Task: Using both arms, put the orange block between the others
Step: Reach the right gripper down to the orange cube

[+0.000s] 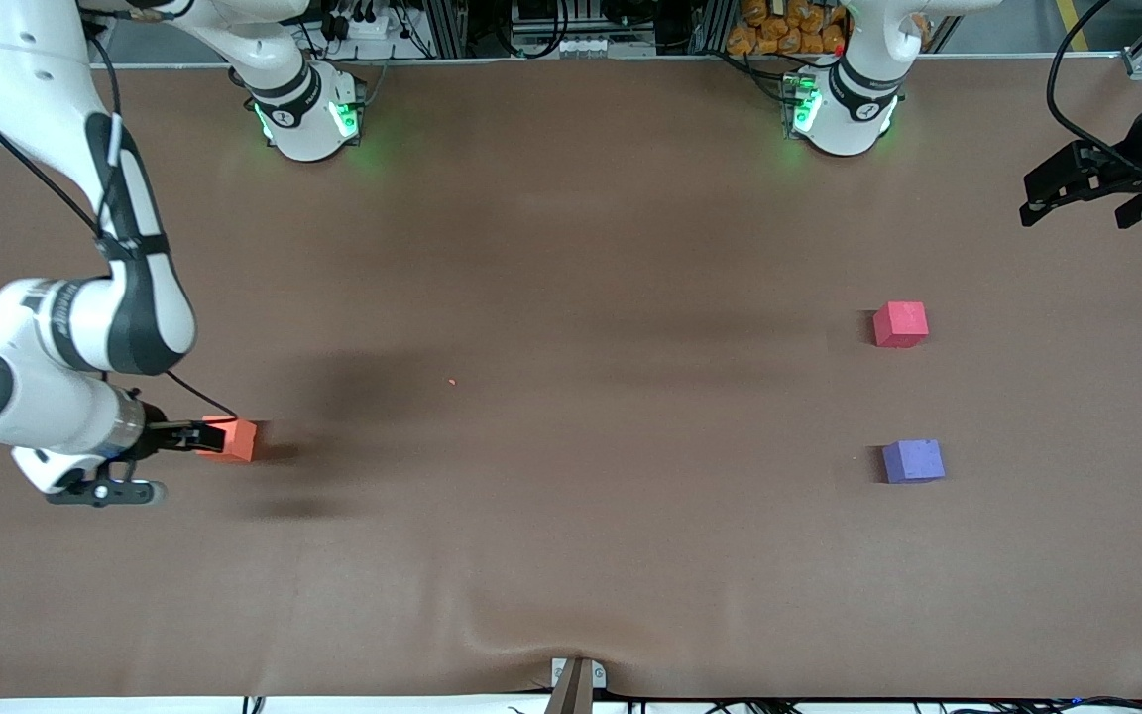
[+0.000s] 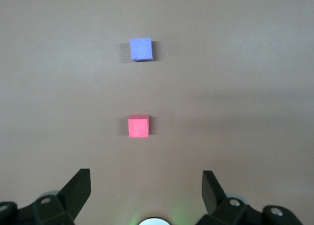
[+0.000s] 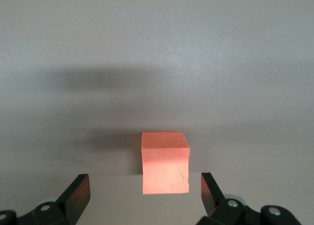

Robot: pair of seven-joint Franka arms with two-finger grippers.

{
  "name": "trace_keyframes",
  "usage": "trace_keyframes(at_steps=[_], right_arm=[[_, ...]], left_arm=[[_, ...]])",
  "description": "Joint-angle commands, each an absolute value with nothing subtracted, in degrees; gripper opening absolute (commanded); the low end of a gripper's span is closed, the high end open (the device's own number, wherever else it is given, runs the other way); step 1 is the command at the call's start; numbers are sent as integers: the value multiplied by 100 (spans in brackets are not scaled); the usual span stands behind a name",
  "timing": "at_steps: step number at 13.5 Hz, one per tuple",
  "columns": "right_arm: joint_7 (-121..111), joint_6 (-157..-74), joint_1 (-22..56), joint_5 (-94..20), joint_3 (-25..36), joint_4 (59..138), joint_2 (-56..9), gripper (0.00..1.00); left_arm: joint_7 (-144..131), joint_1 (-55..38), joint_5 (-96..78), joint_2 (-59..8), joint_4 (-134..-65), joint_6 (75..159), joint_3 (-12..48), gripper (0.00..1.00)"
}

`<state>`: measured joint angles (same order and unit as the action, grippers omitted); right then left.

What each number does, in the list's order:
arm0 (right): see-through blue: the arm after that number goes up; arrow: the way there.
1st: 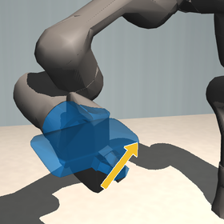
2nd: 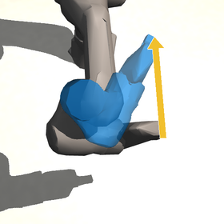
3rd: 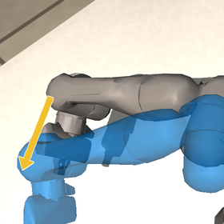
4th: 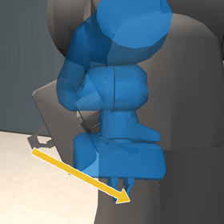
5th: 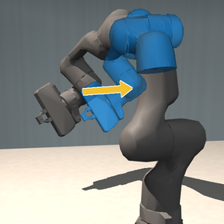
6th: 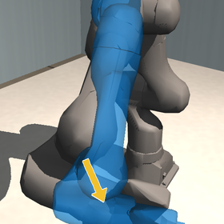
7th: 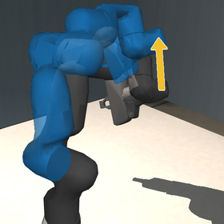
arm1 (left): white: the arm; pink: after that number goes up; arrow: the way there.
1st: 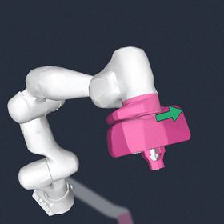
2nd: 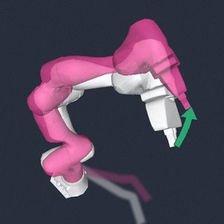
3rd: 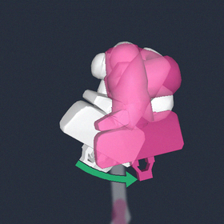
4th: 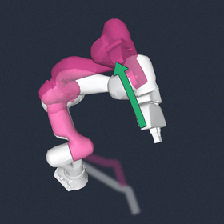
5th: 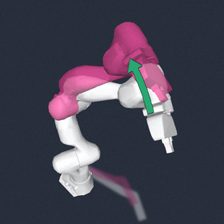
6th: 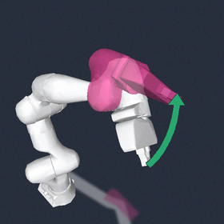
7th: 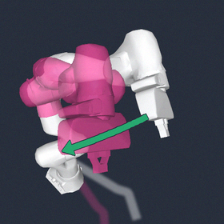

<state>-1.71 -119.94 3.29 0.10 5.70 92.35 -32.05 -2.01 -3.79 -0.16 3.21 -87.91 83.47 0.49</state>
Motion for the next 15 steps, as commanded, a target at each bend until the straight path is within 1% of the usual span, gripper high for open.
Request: trace_keyframes(at_steps=[1,4,8,15], right_arm=[[-229,-12128,246,26,571,9105,-3506,100],[-229,-12120,45,26,571,9158,-3673,100],[-176,-12129,61,9,571,9167,-3823,100],[-141,-12085,105,9,571,9351,-3832,100]], left_arm=[[-106,-343,62,352,-8728,8218,70,100],[-114,-334,62,334,-8736,8174,70,100],[-123,-369,44,334,-8728,8183,70,100],[-141,-422,26,290,-8719,8227,79,100]])
